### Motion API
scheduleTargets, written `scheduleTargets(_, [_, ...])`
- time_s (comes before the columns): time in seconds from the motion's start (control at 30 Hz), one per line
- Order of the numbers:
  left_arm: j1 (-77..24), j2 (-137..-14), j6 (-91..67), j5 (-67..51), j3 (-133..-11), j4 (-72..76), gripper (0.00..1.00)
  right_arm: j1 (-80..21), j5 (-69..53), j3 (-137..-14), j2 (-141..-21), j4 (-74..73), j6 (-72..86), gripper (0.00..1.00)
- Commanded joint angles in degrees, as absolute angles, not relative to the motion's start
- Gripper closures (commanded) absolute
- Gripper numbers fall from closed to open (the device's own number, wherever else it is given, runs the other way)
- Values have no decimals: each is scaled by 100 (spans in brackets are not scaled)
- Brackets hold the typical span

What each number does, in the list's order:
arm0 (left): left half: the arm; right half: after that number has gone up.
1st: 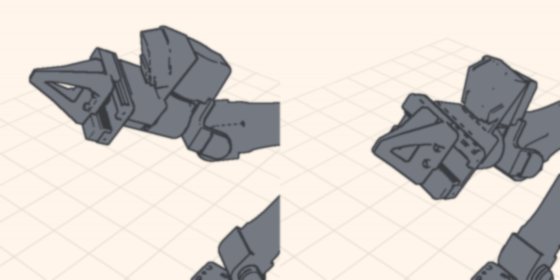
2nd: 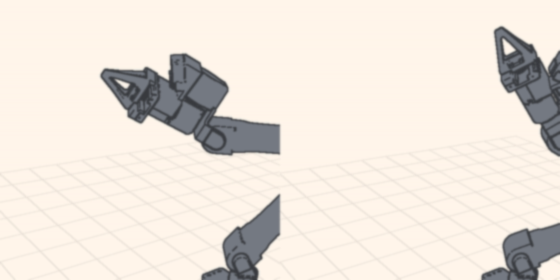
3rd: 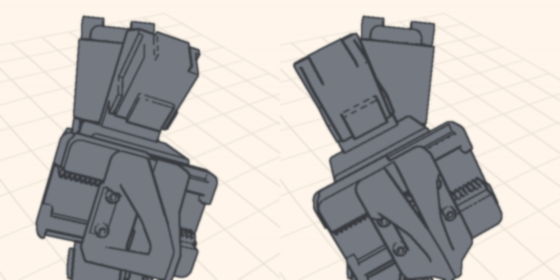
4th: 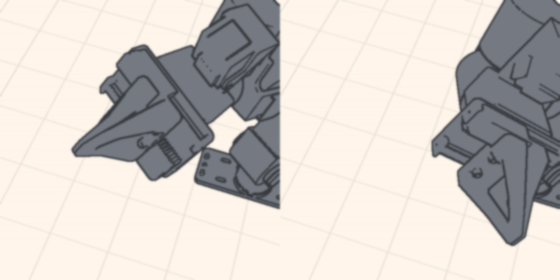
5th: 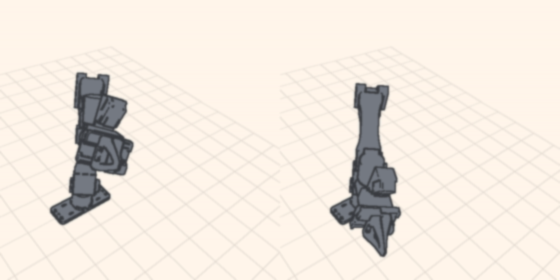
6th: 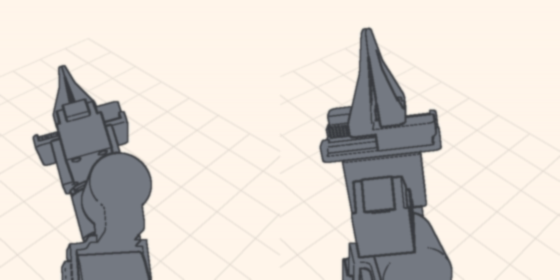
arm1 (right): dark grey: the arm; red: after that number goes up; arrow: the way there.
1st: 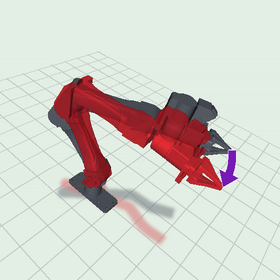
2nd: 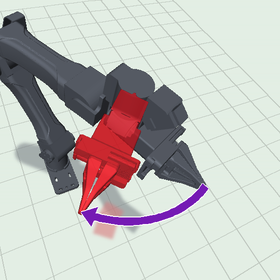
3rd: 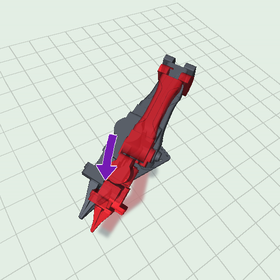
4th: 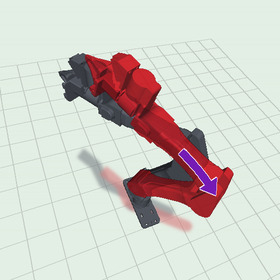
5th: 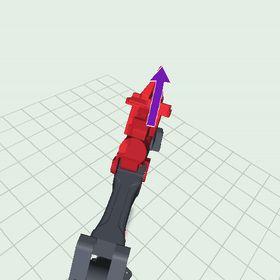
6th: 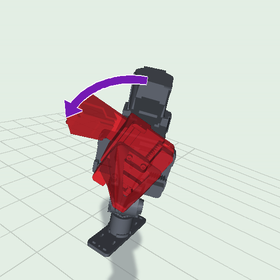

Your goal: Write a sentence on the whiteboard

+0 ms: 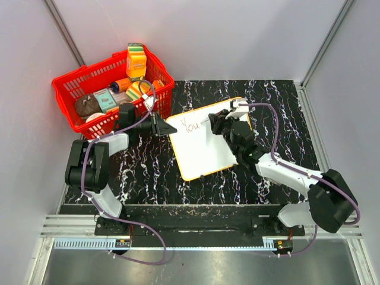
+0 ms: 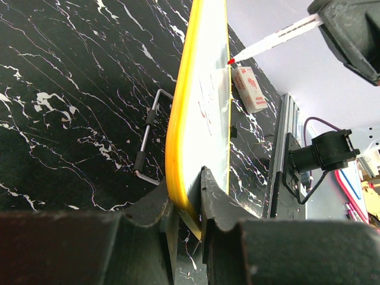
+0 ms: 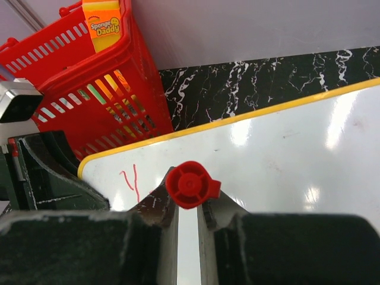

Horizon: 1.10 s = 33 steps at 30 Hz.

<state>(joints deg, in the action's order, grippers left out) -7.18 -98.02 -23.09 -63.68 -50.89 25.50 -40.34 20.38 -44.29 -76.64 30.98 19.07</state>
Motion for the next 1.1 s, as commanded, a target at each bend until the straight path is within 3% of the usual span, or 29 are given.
scheduleTargets(0.0, [-993,-10037,-1125,-6126,-4983,2233,100,-3955,2118,-4878,-7813,3296,1784,100])
scheduleTargets(1.07, [-1011,-10046,-1116,-6117,-5001,2206,100,-3885,1758,-4632,-7814,3138,1995,100])
